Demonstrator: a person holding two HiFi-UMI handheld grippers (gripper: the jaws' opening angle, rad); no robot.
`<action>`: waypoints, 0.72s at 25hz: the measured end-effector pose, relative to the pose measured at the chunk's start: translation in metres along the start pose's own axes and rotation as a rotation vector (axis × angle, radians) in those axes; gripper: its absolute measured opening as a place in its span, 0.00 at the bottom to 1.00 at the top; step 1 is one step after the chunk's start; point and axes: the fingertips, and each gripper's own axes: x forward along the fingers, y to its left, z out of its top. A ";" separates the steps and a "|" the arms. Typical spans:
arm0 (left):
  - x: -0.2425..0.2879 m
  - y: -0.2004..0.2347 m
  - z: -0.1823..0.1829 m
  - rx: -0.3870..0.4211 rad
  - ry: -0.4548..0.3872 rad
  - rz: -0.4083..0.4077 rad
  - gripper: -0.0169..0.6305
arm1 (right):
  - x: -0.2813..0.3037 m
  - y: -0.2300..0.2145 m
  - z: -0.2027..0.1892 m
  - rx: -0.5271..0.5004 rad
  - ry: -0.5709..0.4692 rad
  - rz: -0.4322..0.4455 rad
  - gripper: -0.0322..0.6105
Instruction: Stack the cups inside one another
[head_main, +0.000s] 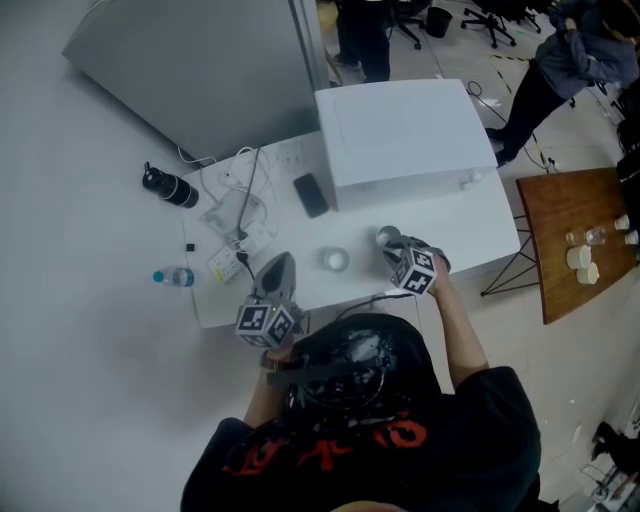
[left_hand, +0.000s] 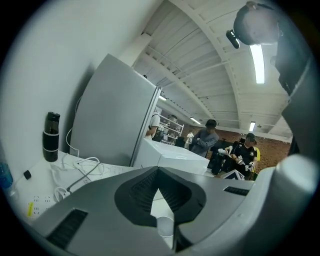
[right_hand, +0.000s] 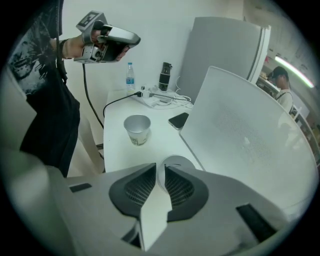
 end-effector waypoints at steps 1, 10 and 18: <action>0.001 0.006 0.003 0.002 -0.005 0.010 0.03 | 0.003 0.001 -0.003 0.002 -0.001 0.006 0.15; 0.004 0.039 0.036 0.014 -0.070 0.076 0.03 | -0.007 -0.038 -0.028 0.363 -0.101 -0.100 0.15; -0.004 0.046 0.028 -0.036 -0.087 0.089 0.03 | 0.006 -0.050 -0.065 0.900 -0.192 0.066 0.16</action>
